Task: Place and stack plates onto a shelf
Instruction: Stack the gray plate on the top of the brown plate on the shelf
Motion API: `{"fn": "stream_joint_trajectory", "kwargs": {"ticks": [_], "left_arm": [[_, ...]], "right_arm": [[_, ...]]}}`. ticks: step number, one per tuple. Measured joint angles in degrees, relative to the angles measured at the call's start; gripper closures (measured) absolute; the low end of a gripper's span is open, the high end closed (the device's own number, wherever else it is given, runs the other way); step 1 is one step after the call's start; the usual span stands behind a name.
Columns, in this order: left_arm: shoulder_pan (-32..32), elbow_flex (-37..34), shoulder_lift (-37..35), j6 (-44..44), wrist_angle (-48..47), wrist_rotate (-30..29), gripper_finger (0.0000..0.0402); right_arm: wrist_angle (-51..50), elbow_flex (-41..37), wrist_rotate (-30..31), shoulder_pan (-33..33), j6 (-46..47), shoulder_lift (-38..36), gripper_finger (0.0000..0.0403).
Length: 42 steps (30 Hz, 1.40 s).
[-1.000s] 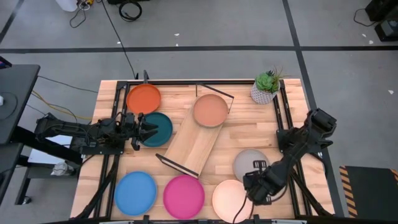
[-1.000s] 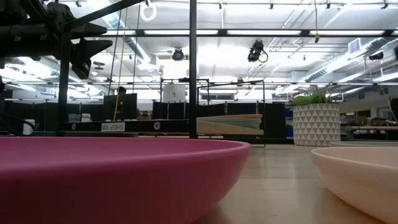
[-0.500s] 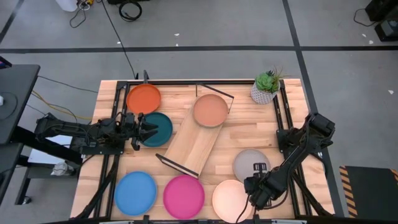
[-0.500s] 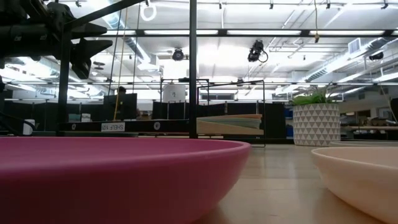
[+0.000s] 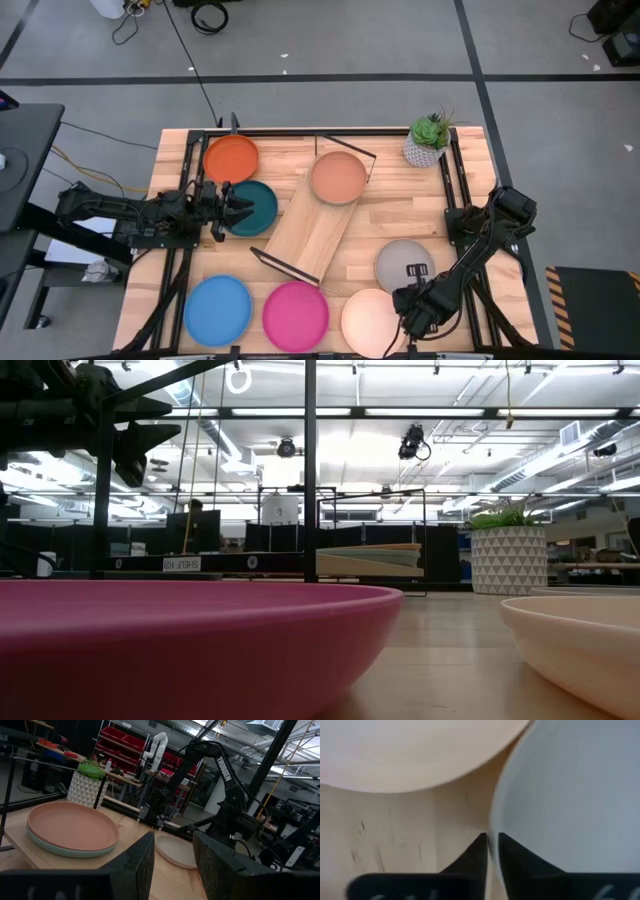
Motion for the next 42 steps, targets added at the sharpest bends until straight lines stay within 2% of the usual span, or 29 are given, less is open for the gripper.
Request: {"fn": "stream_joint_trajectory", "kwargs": {"ticks": [3,7,11,15,21,24,30,42], "left_arm": [[0.0,0.0,0.0,0.0,0.0,0.0,0.0260],[0.0,0.0,0.0,0.0,0.0,0.0,0.0260],[0.0,0.0,0.0,0.0,0.0,0.0,0.0260],[0.0,0.0,0.0,0.0,0.0,0.0,0.0260],[0.0,0.0,0.0,0.0,0.0,0.0,0.0260],[0.0,0.0,0.0,0.0,0.0,0.0,0.0260],[0.0,0.0,0.0,0.0,0.0,0.0,0.0260],[0.0,0.0,0.0,0.0,0.0,0.0,0.0260]], "right_arm": [[-0.3,0.0,0.0,-0.4,-2.0,0.0,0.0390],[-1.8,0.1,-0.6,-2.6,-3.1,-0.1,0.0391],[-10.0,2.8,-1.3,-5.8,-7.7,-0.1,0.0393],[-19.5,8.7,2.7,-9.2,-16.0,-0.1,0.0393],[-27.6,19.0,12.6,-14.4,-25.2,-0.1,0.0393],[-26.5,22.0,15.2,-17.4,-32.2,-0.1,0.0393],[-18.8,22.8,14.8,-26.4,-48.5,-0.1,0.0393],[-7.0,22.8,12.6,-46.8,-69.0,-0.3,0.0392]]}}
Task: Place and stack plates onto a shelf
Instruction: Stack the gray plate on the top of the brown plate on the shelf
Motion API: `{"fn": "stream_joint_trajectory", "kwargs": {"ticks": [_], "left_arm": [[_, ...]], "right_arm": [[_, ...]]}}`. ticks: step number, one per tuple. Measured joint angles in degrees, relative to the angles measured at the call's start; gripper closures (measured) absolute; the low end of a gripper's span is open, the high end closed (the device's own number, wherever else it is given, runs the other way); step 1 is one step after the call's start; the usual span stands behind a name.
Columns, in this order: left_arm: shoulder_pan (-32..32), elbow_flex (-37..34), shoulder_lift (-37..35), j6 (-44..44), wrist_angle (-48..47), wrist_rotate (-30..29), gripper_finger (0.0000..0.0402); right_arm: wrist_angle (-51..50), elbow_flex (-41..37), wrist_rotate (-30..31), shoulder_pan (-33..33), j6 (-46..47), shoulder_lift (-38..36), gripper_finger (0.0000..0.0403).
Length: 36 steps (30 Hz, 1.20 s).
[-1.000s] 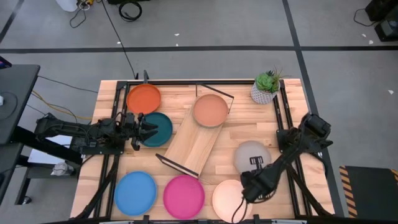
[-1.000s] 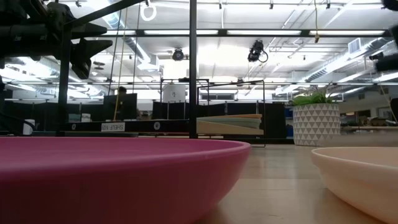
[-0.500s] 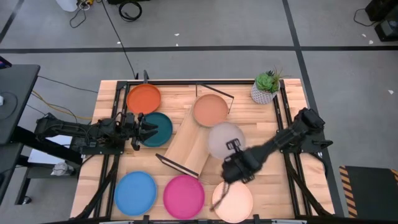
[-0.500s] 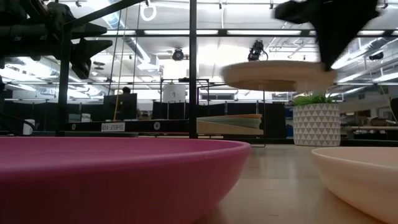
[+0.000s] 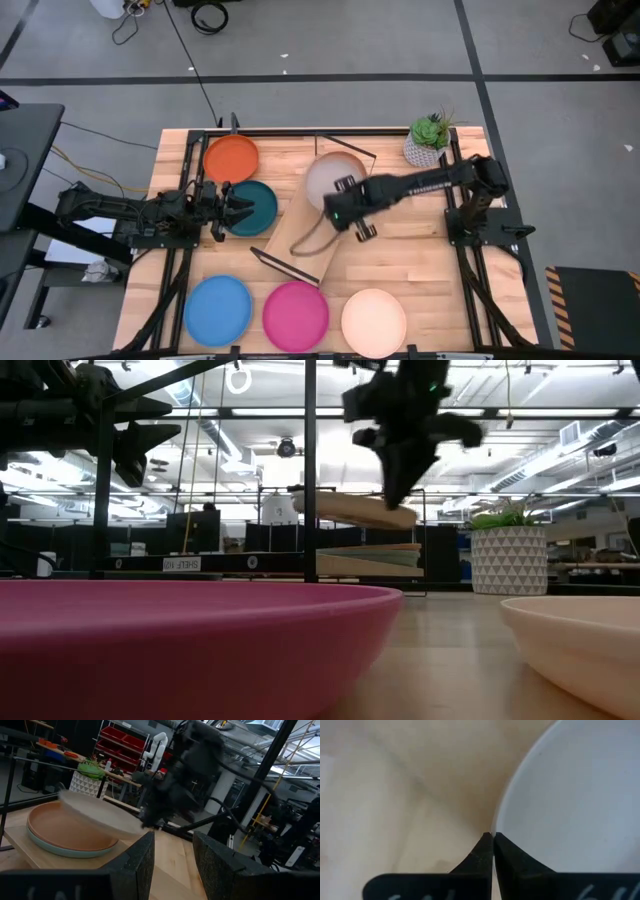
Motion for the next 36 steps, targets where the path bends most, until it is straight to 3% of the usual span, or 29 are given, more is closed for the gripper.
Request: {"fn": "stream_joint_trajectory", "kwargs": {"ticks": [7,14,18,27,36], "left_arm": [[0.0,0.0,0.0,0.0,0.0,0.0,0.0260],[0.0,0.0,0.0,0.0,0.0,0.0,0.0260],[0.0,0.0,0.0,0.0,0.0,0.0,0.0260],[0.0,0.0,0.0,0.0,0.0,0.0,0.0260],[0.0,0.0,0.0,0.0,0.0,0.0,0.0260]], "right_arm": [[4.7,-2.2,-5.7,-7.3,-1.9,0.2,0.0390],[6.4,-6.1,-6.9,-8.2,-1.4,0.3,0.0382],[7.4,-6.3,-7.4,-8.2,-0.9,0.3,0.0357],[6.0,-1.9,-2.4,-7.3,0.6,-0.4,0.0282],[10.0,-3.0,-1.0,-7.4,8.6,-0.9,0.0277]]}}
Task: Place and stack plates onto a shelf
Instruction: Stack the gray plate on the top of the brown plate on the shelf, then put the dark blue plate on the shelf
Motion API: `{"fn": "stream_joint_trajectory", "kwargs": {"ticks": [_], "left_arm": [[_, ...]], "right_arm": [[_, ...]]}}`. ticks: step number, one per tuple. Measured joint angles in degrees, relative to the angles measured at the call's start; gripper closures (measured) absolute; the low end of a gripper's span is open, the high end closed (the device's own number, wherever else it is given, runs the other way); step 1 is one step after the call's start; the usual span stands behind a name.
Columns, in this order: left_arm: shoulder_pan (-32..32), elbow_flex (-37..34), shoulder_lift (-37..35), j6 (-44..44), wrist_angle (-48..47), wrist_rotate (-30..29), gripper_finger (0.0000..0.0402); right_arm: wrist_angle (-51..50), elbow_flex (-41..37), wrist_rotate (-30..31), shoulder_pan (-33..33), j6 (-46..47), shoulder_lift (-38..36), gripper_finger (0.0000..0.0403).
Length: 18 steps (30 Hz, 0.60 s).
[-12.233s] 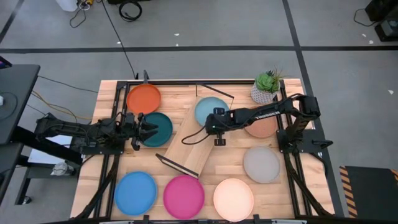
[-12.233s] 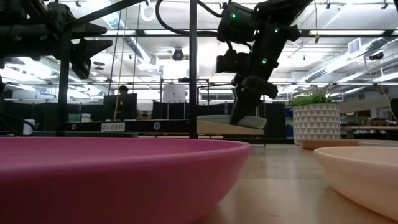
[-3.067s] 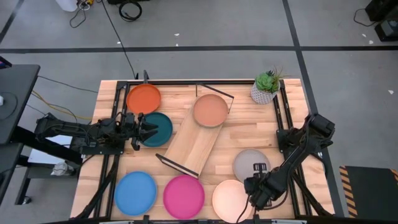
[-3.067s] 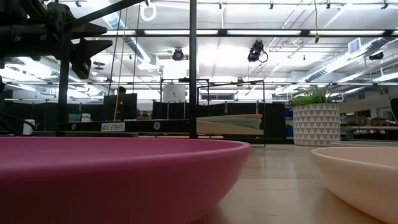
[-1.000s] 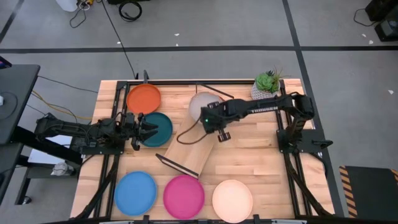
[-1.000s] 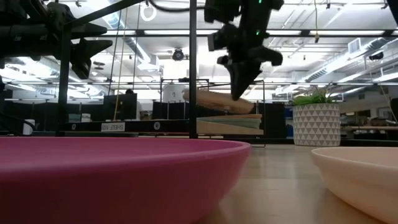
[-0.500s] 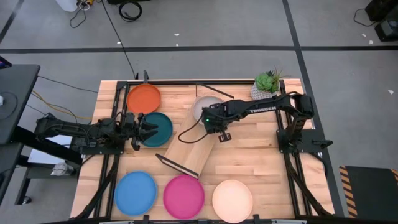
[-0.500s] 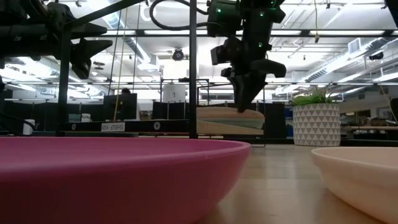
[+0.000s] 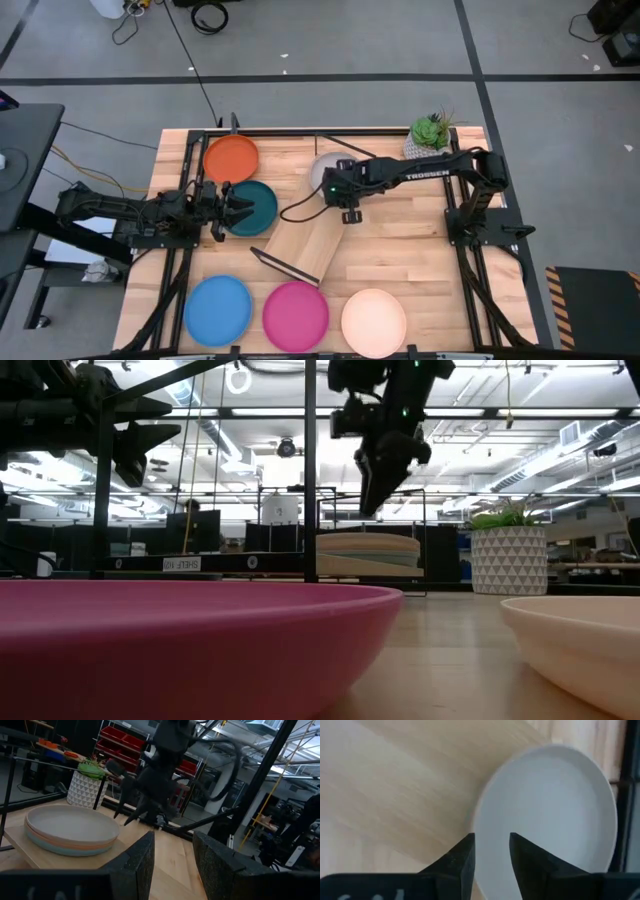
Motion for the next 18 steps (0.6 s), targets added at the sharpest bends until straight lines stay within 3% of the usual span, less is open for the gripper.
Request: {"fn": "stream_joint_trajectory", "kwargs": {"ticks": [7,18], "left_arm": [[0.0,0.0,0.0,0.0,0.0,0.0,0.0260],[0.0,0.0,0.0,0.0,0.0,0.0,0.0260]], "right_arm": [[16.7,-11.3,2.6,-1.3,-2.8,0.3,0.0277],[23.2,-12.3,4.9,-1.4,-4.4,-7.4,0.0278]]}}
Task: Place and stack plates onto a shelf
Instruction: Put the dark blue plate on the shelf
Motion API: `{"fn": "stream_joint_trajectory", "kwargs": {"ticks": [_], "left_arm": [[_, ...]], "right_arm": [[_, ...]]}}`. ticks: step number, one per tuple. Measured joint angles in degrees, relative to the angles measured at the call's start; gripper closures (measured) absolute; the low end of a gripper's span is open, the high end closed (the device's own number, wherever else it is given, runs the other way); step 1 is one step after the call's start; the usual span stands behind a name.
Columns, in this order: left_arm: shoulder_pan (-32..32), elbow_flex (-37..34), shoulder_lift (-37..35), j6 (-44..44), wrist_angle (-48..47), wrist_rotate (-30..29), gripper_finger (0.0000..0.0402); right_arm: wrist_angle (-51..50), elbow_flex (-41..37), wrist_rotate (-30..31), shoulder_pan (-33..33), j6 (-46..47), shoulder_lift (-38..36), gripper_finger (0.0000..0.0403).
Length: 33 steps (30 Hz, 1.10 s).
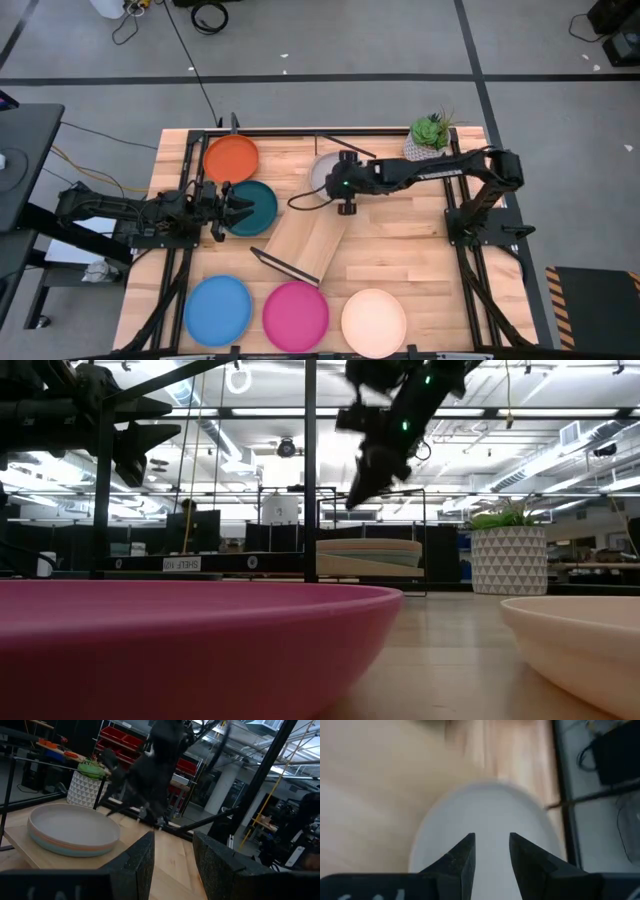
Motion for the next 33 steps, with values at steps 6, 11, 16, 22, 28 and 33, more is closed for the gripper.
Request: {"fn": "stream_joint_trajectory", "kwargs": {"ticks": [6,11,16,22,28,33], "left_arm": [[0.0,0.0,0.0,0.0,0.1,0.0,0.0260],[0.0,0.0,0.0,-1.6,0.9,0.1,0.0260],[0.2,0.0,0.0,0.4,1.2,-0.5,0.0260],[0.0,0.0,0.0,0.7,1.0,-0.3,0.0260],[1.4,3.1,1.2,-5.0,-5.3,-4.0,0.0260],[5.2,14.1,7.6,-9.4,-23.9,-2.4,0.0260]], "right_arm": [[14.4,-10.3,-2.8,3.7,2.2,-6.3,0.0278],[31.9,-23.3,-2.1,6.4,3.5,-12.0,0.0278],[48.4,-34.0,-4.0,9.7,4.6,-15.0,0.0278],[59.6,-41.5,-5.0,13.3,10.4,-15.2,0.0278],[60.8,-44.8,-4.3,17.2,16.0,-14.9,0.0278],[60.9,-45.4,3.0,22.2,16.5,-14.9,0.0278]]}}
